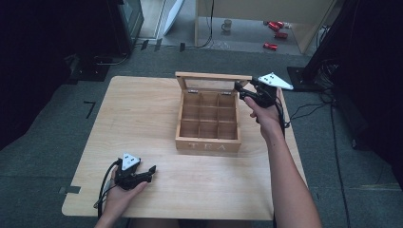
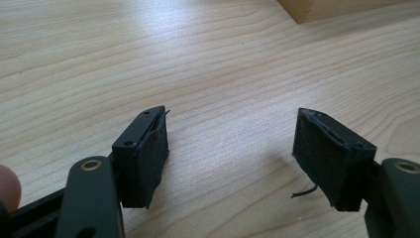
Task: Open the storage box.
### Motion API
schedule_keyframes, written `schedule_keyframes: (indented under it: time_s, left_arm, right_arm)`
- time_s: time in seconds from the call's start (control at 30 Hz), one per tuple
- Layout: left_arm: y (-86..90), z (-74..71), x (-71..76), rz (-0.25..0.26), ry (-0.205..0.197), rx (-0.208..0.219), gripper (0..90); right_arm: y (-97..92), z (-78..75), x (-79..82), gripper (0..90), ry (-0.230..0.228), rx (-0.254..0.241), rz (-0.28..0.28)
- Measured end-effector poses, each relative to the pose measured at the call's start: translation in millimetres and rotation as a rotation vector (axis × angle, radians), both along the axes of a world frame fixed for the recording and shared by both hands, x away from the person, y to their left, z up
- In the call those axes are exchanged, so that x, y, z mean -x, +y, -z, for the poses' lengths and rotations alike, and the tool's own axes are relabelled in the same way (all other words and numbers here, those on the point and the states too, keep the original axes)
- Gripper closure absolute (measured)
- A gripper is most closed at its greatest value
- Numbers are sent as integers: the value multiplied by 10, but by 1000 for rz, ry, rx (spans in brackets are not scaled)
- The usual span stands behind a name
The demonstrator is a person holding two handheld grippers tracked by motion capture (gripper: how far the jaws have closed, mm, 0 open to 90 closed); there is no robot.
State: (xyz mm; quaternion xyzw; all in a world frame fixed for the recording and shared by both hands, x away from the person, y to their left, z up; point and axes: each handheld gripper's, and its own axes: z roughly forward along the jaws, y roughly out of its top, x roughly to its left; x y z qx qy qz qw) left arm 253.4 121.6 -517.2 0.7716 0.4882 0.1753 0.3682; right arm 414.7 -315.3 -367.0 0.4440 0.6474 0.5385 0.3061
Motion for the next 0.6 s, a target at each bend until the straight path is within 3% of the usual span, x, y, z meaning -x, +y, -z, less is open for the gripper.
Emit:
schedule_keyframes:
  time_s: [0.2,0.6]
  left_arm:
    - [3,-2,-3,3,3,2,307]
    - [7,-2,-8,5,5,10,309]
  right_arm:
    - [-35,55,-129,426,-16,-3,17]
    - [5,151,-412,432,-18,-6,9]
